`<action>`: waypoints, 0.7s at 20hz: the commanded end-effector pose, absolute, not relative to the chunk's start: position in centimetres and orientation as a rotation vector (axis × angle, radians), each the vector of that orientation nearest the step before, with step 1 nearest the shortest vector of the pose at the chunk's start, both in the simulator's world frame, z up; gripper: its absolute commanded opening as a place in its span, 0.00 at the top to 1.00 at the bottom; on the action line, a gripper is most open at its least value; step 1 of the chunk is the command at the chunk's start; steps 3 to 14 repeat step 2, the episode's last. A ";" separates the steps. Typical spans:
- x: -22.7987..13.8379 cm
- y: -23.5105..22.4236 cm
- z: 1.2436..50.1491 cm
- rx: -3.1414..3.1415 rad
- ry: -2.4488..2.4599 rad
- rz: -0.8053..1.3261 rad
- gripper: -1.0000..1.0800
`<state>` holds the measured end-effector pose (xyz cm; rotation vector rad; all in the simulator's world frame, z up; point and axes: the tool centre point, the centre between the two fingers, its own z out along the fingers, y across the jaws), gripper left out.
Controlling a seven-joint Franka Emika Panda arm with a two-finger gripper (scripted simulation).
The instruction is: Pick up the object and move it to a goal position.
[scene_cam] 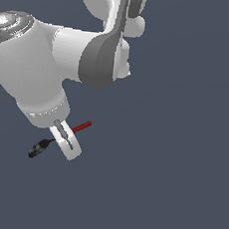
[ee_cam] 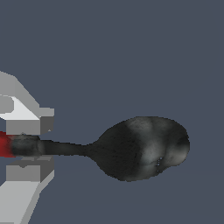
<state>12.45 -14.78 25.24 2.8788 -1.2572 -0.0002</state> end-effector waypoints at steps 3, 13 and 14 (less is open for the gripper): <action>12.6 -14.8 25.4 2.879 -1.257 0.000 1.00; 12.6 -14.8 25.4 2.879 -1.257 0.000 1.00; 12.6 -14.8 25.4 2.879 -1.257 0.000 1.00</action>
